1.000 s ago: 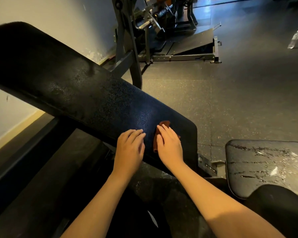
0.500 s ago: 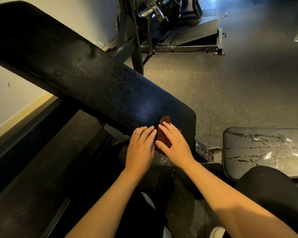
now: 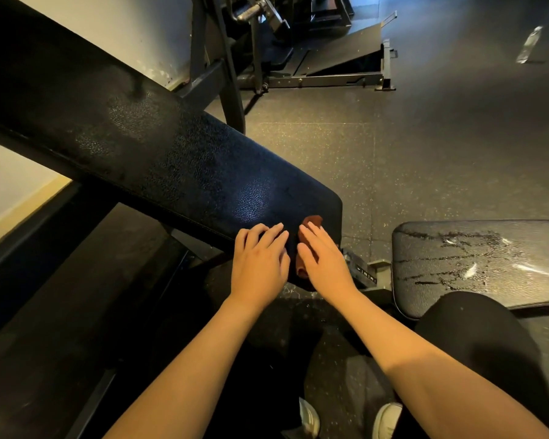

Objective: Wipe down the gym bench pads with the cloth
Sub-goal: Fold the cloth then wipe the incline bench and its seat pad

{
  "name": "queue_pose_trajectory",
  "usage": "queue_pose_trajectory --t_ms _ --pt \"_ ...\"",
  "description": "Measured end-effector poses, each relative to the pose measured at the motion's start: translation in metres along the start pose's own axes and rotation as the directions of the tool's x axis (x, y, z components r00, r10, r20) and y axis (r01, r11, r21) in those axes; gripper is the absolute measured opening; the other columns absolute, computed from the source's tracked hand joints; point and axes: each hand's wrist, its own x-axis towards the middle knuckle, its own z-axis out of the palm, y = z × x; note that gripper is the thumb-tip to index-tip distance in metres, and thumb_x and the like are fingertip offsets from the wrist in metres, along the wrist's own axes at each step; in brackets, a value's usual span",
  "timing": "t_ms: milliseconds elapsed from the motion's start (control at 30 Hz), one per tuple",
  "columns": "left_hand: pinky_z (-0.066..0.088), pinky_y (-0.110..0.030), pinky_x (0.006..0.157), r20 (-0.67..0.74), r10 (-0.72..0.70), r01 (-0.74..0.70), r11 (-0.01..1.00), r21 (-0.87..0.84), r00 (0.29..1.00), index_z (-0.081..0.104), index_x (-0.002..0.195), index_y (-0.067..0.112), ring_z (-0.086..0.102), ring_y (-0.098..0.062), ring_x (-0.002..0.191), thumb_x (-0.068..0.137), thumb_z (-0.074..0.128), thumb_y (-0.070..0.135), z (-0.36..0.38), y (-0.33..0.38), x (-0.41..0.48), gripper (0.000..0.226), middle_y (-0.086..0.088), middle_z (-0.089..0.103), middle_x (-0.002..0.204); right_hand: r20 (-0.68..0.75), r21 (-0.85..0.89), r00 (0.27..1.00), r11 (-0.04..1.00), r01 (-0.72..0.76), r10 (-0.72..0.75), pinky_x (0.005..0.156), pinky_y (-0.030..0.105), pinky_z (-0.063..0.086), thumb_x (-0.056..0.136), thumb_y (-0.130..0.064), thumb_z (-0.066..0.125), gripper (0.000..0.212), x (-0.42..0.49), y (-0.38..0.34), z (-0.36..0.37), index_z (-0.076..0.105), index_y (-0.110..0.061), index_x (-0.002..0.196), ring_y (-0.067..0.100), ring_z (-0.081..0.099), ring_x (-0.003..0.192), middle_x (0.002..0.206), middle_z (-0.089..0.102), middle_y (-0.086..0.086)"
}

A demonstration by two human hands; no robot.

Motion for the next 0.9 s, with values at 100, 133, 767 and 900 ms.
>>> queue_pose_trajectory --t_ms 100,133,767,900 --pt "0.028 -0.047 0.106 0.009 -0.019 0.018 0.997 0.069 1.000 0.064 0.131 0.022 0.049 -0.022 0.126 0.095 0.054 0.031 0.003 0.004 0.010 0.039 0.006 0.060 0.139 -0.003 -0.027 0.998 0.998 -0.057 0.057 0.124 0.038 0.014 0.106 -0.032 0.043 0.050 0.015 -0.002 0.000 0.035 -0.024 0.154 0.015 0.013 0.153 0.163 0.026 -0.003" --pt "0.027 -0.047 0.103 0.015 -0.027 0.026 0.996 0.084 1.000 0.064 0.131 0.023 0.050 -0.022 0.123 0.095 0.053 0.031 0.002 0.006 0.017 0.038 0.007 0.061 0.138 0.020 -0.028 0.999 0.999 -0.044 0.045 0.125 0.039 0.013 0.106 -0.030 0.042 0.049 0.023 -0.007 0.000 0.034 -0.022 0.155 0.018 0.011 0.153 0.164 0.025 -0.002" --pt "0.035 -0.043 0.092 0.047 -0.127 0.121 0.986 0.114 0.991 0.064 0.124 0.025 0.050 -0.021 0.114 0.102 0.037 0.038 0.012 0.024 0.056 0.037 0.010 0.063 0.130 0.070 0.022 0.995 0.997 0.073 -0.075 0.121 0.026 0.007 0.109 -0.020 0.036 0.045 0.069 -0.003 -0.006 0.036 -0.016 0.154 0.016 0.013 0.152 0.163 0.027 0.000" --pt "0.033 -0.045 0.096 0.170 -0.027 0.004 0.991 0.131 0.985 0.062 0.130 0.024 0.048 -0.024 0.122 0.104 0.035 0.040 0.027 0.037 0.071 0.040 0.006 0.055 0.145 -0.040 0.061 0.984 0.984 -0.170 0.173 0.125 0.034 0.013 0.109 -0.026 0.032 0.048 0.070 0.029 -0.009 0.031 -0.019 0.156 0.016 0.014 0.153 0.164 0.024 0.000"
